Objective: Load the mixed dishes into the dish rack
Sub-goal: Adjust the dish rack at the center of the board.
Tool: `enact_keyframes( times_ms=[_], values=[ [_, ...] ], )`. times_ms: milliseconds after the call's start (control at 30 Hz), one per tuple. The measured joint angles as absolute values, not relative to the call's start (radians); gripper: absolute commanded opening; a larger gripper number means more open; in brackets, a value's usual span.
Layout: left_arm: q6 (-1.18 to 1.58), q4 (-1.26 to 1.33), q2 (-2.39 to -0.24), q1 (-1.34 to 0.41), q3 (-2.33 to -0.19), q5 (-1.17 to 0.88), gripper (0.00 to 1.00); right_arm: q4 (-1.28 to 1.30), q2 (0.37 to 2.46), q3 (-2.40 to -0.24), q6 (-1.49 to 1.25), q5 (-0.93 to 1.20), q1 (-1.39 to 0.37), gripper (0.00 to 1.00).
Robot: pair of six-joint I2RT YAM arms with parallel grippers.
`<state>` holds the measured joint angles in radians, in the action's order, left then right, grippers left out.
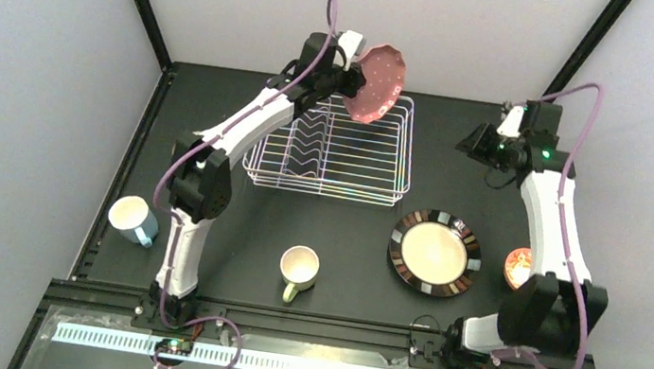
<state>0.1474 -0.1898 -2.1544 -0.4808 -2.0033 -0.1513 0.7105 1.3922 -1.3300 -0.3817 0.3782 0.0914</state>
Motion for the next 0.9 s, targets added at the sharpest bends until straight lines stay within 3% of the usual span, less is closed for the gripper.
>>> enact_keyframes(
  times_ms=[400, 900],
  values=[
    [0.23, -0.169, -2.016, -0.481, -1.902, -0.17, 0.01, 0.711, 1.758, -1.568, -0.241, 0.395, -0.094, 0.82],
    [0.245, -0.174, -1.982, -0.481, -1.855, -0.181, 0.01, 0.723, 1.96, -1.622, -0.178, 0.331, -0.177, 0.82]
  ],
)
